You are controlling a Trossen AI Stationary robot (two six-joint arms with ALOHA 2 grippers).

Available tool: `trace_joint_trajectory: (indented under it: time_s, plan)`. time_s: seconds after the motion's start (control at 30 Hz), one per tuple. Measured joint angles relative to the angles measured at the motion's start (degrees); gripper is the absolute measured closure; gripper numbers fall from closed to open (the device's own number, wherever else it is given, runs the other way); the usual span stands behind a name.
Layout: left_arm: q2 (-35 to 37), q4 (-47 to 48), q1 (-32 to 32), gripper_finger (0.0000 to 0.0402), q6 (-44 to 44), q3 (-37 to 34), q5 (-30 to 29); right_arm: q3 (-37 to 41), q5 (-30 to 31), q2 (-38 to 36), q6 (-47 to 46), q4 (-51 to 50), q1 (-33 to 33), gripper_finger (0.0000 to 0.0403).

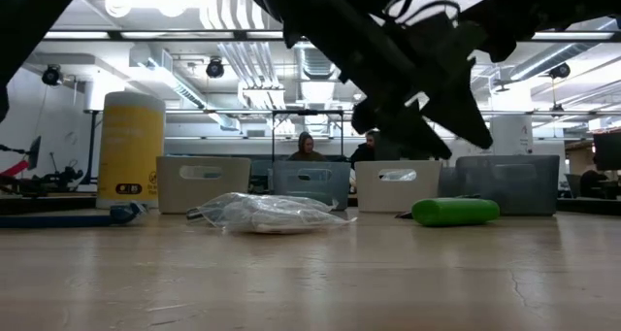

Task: Pick & Place Travel size toiletries
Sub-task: Put the green shampoo into the left black bin

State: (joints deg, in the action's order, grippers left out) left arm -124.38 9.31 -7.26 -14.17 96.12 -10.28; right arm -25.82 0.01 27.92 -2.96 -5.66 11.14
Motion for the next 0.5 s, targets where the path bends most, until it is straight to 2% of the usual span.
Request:
trace_joint_trajectory:
  time_s: [0.17,0.5]
  plan:
    - [-1.6,0.8,0.4,0.0057,-0.9,0.0,0.3,0.0,0.0,0.0,0.0,0.0,0.0,0.0141]
    - [-4.9,1.3,1.4,0.0057,-2.5,0.0,-0.7,0.0,0.0,0.0,0.0,0.0,0.0,0.0166]
